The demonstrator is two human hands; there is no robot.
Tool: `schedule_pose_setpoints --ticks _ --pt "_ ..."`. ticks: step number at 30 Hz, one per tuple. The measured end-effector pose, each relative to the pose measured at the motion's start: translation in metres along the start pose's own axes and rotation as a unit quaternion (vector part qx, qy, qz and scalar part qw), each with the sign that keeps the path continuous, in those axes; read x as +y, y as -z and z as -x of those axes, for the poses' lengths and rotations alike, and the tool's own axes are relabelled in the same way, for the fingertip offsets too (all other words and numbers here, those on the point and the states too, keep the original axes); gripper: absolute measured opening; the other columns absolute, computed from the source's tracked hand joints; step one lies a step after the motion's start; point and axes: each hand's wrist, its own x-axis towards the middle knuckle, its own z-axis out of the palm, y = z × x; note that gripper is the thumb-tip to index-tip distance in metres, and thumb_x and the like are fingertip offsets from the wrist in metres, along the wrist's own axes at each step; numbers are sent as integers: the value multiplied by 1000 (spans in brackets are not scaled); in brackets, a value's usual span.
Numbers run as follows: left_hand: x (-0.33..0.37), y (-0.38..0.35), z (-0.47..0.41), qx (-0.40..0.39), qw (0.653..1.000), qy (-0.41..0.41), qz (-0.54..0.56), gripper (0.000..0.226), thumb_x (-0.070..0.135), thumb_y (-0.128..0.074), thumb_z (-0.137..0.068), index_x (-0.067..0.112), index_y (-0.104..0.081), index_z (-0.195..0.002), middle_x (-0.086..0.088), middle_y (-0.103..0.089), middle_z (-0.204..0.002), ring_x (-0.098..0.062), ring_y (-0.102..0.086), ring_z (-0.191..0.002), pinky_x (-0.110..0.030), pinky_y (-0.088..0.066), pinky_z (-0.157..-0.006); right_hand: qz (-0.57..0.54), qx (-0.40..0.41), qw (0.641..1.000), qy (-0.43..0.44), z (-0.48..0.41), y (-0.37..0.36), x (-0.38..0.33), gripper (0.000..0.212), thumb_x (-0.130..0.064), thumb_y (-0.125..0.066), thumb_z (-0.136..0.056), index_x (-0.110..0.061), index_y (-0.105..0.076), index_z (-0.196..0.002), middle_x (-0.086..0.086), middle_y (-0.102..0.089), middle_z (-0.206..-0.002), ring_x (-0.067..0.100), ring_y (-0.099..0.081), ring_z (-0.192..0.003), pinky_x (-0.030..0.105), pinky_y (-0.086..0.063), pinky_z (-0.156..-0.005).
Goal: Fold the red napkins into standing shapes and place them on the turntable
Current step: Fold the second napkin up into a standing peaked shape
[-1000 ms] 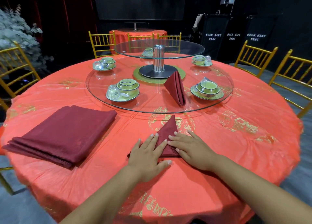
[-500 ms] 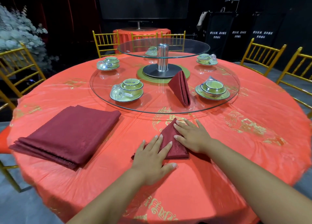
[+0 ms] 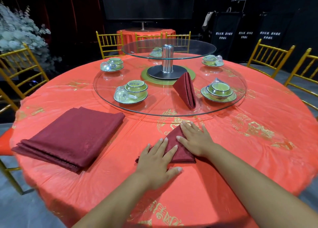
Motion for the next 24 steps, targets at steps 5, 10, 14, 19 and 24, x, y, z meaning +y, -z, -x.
schedule_pose_setpoints --ticks 5,10,14,19,24 --pt "0 2 0 -8 1000 3 1 75 76 -14 -86 42 8 -149 2 19 -159 -12 22 -144 -43 10 -117 9 16 999 -28 2 5 -1 67 -59 -16 -95 -26 -1 -152 -8 1 -160 19 9 -147 50 10 -114" --pt "1 2 0 -13 1000 5 0 75 75 -15 -87 41 8 -149 2 18 -159 -11 21 -144 -43 9 -117 4 46 998 37 22 1 -13 66 -54 -19 -97 -22 -1 -152 -9 6 -160 14 13 -146 46 13 -114" --pt "1 6 -1 -36 999 7 4 78 76 -17 -86 39 8 -150 1 18 -159 -12 20 -145 -43 6 -118 -5 21 999 40 35 -5 -6 63 -54 -16 -98 -26 -2 -152 -13 9 -158 11 15 -145 46 15 -114" --pt "-9 28 -10 -134 990 11 44 77 78 -21 -84 42 -3 -150 5 9 -161 -10 10 -147 -47 3 -117 -10 22 999 43 36 -6 0 63 -56 -15 -97 -28 0 -152 -15 8 -158 10 13 -145 48 16 -114" --pt "-25 58 -48 -10 986 19 165 38 55 -32 -97 41 -61 -116 7 -54 -134 -14 -42 -129 -56 -16 -113 -13 5 999 47 34 -7 0 66 -59 -15 -95 -29 0 -152 -15 11 -158 11 11 -146 49 16 -114"
